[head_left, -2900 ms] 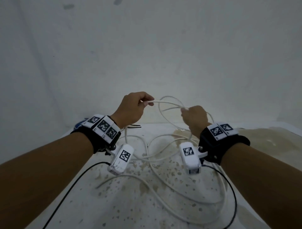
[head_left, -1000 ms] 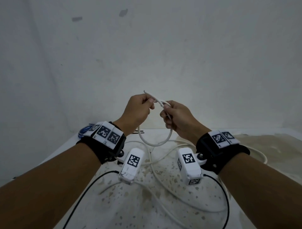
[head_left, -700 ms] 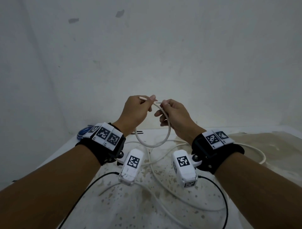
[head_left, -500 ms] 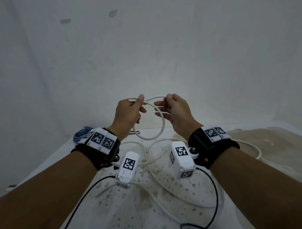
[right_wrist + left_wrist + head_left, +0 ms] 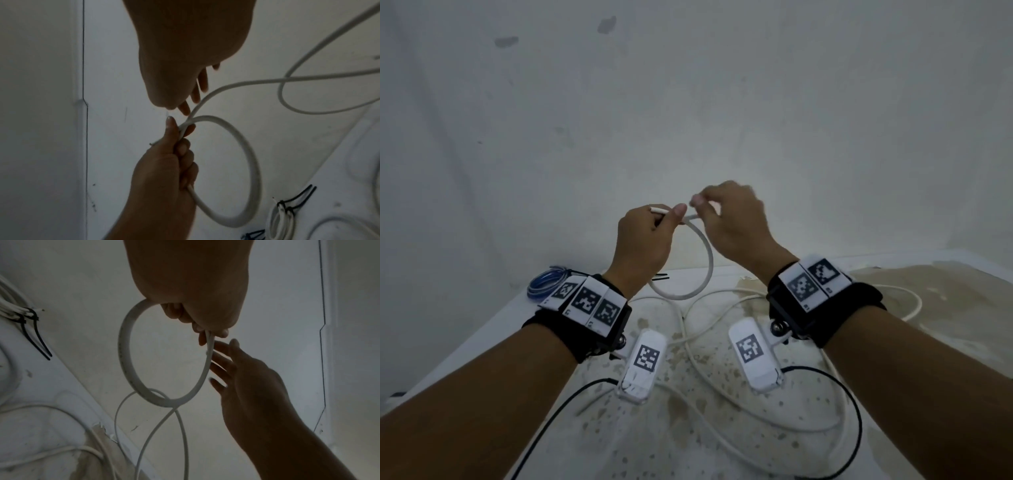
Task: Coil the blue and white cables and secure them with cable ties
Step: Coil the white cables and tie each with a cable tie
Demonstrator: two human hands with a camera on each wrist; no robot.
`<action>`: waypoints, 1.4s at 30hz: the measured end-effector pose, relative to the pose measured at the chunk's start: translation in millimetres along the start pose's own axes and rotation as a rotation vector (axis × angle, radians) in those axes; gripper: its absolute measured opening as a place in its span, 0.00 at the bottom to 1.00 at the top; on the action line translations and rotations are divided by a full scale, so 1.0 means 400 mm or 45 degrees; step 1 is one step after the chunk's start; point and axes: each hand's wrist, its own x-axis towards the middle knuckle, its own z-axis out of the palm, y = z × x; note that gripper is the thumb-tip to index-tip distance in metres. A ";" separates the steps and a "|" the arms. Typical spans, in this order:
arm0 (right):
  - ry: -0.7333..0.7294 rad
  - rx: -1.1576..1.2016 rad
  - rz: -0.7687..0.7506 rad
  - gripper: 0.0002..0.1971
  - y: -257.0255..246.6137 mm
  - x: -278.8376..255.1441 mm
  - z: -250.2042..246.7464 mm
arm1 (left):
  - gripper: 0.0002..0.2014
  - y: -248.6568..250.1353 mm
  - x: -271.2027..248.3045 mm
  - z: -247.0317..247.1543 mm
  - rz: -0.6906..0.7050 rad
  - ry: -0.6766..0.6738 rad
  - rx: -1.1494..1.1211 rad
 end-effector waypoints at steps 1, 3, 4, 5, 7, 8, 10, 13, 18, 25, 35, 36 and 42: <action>-0.165 0.099 0.011 0.16 -0.010 0.005 0.000 | 0.25 0.001 0.000 0.002 0.012 -0.006 0.006; -0.342 0.283 0.091 0.17 -0.017 0.010 -0.002 | 0.23 0.005 -0.001 0.004 0.017 0.001 0.026; -0.365 0.344 0.122 0.17 -0.016 0.010 -0.004 | 0.21 0.007 -0.004 0.003 0.022 0.012 0.039; -0.389 0.408 0.145 0.18 -0.015 0.008 -0.008 | 0.20 0.009 -0.007 0.003 0.030 0.031 0.057; -0.482 0.501 0.172 0.18 -0.010 0.001 -0.011 | 0.23 0.007 -0.013 -0.001 0.029 0.063 0.093; -0.539 0.521 0.183 0.18 -0.007 -0.004 -0.012 | 0.24 0.003 -0.016 -0.003 0.027 0.061 0.100; -0.623 0.570 0.227 0.17 -0.004 -0.011 -0.013 | 0.24 -0.006 -0.022 -0.005 0.040 0.032 0.090; -0.681 0.662 0.302 0.19 -0.006 -0.012 -0.014 | 0.26 -0.016 -0.028 0.002 0.019 0.059 0.057; -0.841 0.996 0.533 0.15 -0.015 -0.014 -0.030 | 0.23 0.001 -0.022 -0.002 0.006 0.021 0.008; -0.028 1.385 0.836 0.16 0.004 0.035 -0.057 | 0.27 0.052 -0.040 -0.007 -0.446 -0.102 0.269; 0.371 1.395 0.818 0.16 -0.013 0.020 -0.150 | 0.23 0.258 -0.079 0.184 -1.491 -0.282 -1.530; 0.438 1.363 0.824 0.16 0.006 0.014 -0.172 | 0.16 0.253 -0.059 0.208 -1.474 -0.089 -1.613; 0.583 1.224 0.857 0.16 0.122 -0.035 -0.277 | 0.07 0.284 -0.055 0.260 -1.222 -0.086 -1.569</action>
